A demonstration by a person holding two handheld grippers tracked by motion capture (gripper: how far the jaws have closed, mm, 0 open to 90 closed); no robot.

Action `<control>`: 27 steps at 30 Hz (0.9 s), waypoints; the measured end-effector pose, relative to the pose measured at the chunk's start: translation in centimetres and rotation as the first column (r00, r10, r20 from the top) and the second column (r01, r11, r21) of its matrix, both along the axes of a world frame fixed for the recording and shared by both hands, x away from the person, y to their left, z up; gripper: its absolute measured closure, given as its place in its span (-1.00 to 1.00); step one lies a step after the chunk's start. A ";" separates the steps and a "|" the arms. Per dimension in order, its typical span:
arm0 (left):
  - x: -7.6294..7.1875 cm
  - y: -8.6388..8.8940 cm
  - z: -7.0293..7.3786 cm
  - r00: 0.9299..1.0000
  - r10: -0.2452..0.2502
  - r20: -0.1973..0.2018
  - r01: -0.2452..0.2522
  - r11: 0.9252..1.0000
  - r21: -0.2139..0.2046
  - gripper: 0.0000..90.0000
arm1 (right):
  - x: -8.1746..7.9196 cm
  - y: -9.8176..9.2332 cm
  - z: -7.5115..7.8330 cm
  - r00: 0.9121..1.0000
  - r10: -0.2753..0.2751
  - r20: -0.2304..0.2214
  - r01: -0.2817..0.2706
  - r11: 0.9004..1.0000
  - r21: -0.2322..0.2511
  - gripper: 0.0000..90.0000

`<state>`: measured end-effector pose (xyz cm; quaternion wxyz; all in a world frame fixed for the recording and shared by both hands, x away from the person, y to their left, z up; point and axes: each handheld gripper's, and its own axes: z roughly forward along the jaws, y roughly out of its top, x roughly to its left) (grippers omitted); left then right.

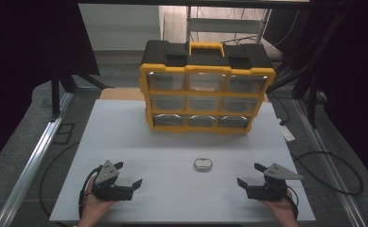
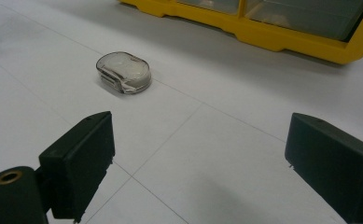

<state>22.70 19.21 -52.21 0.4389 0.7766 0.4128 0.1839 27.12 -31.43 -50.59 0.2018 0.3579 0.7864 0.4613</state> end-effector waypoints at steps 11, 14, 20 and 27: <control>0.0 0.1 0.0 1.000 0.002 0.010 -0.002 1.000 0.003 -0.89 | 0.0 0.0 0.0 1.000 0.000 0.000 0.000 1.000 0.007 -0.79; 0.0 0.2 0.0 1.000 0.000 0.015 0.000 1.000 0.002 -0.89 | 0.0 0.1 -0.1 1.000 0.001 0.001 -0.001 1.000 -0.002 -0.79; 0.1 0.1 0.0 1.000 -0.008 0.012 0.008 1.000 0.002 -0.89 | 0.0 0.1 -0.1 1.000 0.001 0.001 -0.001 1.000 -0.013 -0.78; 0.1 0.0 0.0 1.000 -0.005 0.014 0.005 1.000 0.002 -0.89 | 0.1 0.1 -0.2 1.000 -0.003 0.000 0.003 1.000 -0.018 -0.78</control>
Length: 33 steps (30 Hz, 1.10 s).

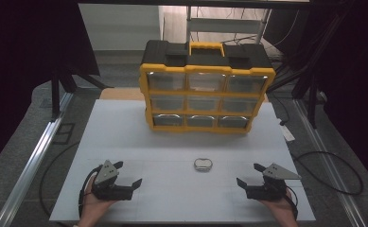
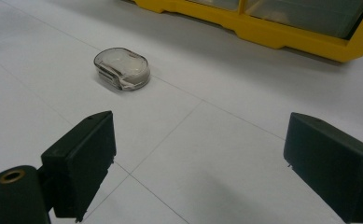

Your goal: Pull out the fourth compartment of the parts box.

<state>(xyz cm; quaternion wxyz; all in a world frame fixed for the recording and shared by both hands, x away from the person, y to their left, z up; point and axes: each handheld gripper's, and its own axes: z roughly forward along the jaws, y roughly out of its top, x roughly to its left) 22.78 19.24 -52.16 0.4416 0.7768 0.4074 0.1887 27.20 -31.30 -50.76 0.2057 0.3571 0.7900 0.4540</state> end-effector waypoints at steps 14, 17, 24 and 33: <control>0.0 0.0 0.3 1.000 0.003 0.012 -0.003 1.000 -0.017 -0.89 | -0.1 0.0 0.0 1.000 -0.008 0.001 0.008 1.000 -0.003 -0.78; 0.0 -0.1 0.3 1.000 -0.001 0.015 0.001 1.000 -0.016 -0.89 | -0.1 0.0 0.0 1.000 -0.008 0.001 0.008 1.000 -0.003 -0.78; 0.0 -0.4 0.7 1.000 -0.003 0.028 0.004 1.000 -0.028 -0.89 | -0.1 0.1 0.0 1.000 -0.008 -0.001 0.008 1.000 -0.007 -0.78; 0.0 -0.9 1.1 0.999 -0.013 0.048 0.014 1.000 -0.017 -0.89 | -0.1 0.2 0.0 1.000 -0.009 -0.002 0.009 1.000 -0.005 -0.78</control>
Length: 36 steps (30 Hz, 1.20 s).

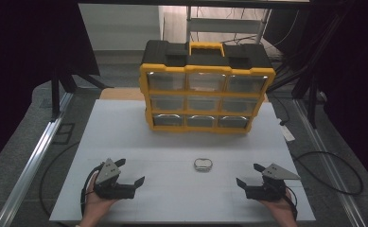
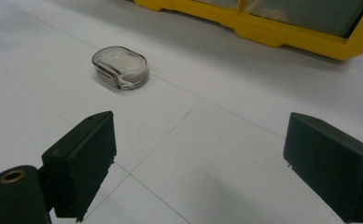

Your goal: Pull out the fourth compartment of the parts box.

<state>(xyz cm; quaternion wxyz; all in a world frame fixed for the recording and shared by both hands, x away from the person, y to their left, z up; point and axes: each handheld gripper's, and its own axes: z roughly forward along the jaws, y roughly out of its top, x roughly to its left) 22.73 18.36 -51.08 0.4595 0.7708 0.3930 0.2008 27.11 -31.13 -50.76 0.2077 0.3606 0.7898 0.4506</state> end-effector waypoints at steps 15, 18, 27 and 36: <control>0.1 -1.3 0.9 0.999 -0.027 0.022 0.027 1.000 -0.004 -0.89 | 0.1 0.0 0.1 1.000 -0.013 0.007 0.013 1.000 0.000 -0.77; 0.0 -1.8 1.1 0.999 -0.035 0.038 0.035 0.999 -0.006 -0.88 | 0.1 -0.1 0.1 1.000 -0.023 0.008 0.023 1.000 -0.001 -0.77; 0.4 -2.6 1.5 0.997 -0.067 0.041 0.068 0.998 -0.018 -0.88 | 0.1 -0.1 0.2 0.999 -0.038 0.019 0.038 0.999 0.003 -0.76; 0.8 -3.5 1.7 0.995 -0.084 0.048 0.084 0.996 -0.012 -0.88 | 0.1 0.1 0.1 0.999 -0.030 0.014 0.030 1.000 -0.001 -0.76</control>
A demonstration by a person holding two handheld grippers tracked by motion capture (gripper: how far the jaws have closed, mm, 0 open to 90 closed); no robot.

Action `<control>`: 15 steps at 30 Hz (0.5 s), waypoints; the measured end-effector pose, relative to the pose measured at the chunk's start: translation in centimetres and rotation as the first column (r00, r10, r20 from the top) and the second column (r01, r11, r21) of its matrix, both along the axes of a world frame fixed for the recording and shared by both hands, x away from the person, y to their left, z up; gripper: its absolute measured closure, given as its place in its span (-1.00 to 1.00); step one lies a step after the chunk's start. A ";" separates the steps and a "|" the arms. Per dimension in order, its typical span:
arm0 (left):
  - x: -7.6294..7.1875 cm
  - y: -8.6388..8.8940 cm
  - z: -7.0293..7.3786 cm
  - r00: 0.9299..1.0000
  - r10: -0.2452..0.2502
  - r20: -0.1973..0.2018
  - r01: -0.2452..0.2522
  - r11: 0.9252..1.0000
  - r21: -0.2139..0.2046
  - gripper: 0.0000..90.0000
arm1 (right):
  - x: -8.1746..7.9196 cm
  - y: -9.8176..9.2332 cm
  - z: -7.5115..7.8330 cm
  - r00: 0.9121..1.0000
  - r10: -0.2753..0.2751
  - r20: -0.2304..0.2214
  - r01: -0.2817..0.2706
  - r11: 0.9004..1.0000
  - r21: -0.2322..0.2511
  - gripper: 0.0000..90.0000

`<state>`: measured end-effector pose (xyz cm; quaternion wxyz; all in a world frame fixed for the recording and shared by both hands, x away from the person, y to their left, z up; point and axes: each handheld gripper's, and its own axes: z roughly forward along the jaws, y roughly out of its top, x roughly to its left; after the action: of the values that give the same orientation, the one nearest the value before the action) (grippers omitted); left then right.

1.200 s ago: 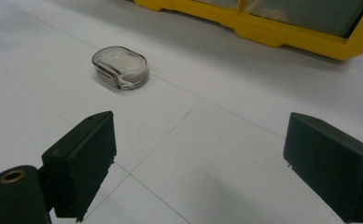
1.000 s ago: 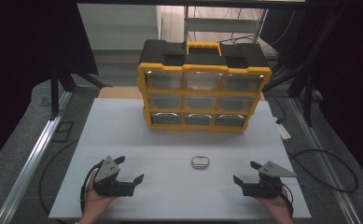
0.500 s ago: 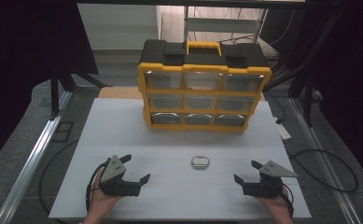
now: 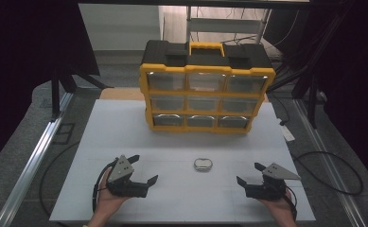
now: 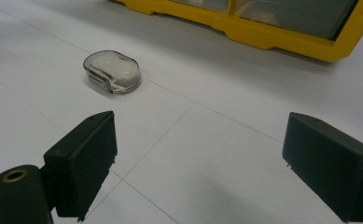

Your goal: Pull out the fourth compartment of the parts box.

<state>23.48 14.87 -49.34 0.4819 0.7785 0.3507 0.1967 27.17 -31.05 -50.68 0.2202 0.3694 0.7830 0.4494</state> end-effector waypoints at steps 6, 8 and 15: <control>0.3 -0.7 0.1 1.000 -0.016 0.005 0.016 1.000 0.015 -0.88 | 0.0 0.0 0.0 1.000 0.001 -0.001 -0.001 1.000 0.001 -0.76; 0.4 -1.0 0.0 1.000 -0.021 0.000 0.021 1.000 0.009 -0.88 | 0.0 0.0 0.1 1.000 0.001 0.004 -0.001 1.000 0.006 -0.76; 0.7 -1.8 0.1 0.999 -0.034 -0.001 0.034 0.999 0.010 -0.88 | 0.0 0.0 0.0 1.000 0.002 -0.001 -0.002 1.000 0.005 -0.76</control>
<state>24.17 13.04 -49.23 0.4812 0.7869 0.3365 0.1900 27.17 -31.04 -50.64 0.2184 0.3694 0.7823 0.4515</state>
